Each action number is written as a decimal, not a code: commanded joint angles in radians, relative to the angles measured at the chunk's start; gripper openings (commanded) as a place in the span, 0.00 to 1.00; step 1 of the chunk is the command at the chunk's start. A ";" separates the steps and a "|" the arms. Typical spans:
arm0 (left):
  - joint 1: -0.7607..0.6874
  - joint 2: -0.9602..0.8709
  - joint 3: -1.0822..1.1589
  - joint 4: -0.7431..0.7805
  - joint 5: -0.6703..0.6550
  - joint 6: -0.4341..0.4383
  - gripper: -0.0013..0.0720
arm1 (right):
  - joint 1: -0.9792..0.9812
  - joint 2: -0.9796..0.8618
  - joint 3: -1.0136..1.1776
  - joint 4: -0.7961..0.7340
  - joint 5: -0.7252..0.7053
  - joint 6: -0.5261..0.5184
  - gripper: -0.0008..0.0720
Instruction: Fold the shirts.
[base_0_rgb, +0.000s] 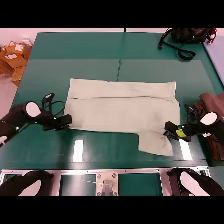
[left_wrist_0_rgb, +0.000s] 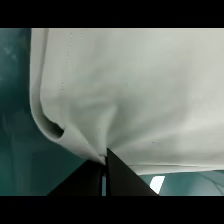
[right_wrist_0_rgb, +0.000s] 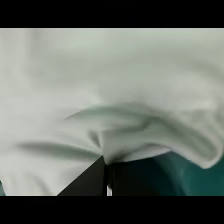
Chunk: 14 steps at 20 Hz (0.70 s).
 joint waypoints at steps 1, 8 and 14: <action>0.001 -0.001 0.070 0.152 -0.171 0.021 0.05 | -0.001 0.080 0.005 -0.126 0.076 0.069 0.03; 0.000 -0.017 0.212 0.108 -0.084 0.097 0.05 | 0.040 0.074 0.200 -0.067 0.039 0.068 0.03; 0.000 -0.285 0.481 0.072 -0.072 0.124 0.05 | 0.085 -0.143 0.409 -0.008 -0.072 0.068 0.03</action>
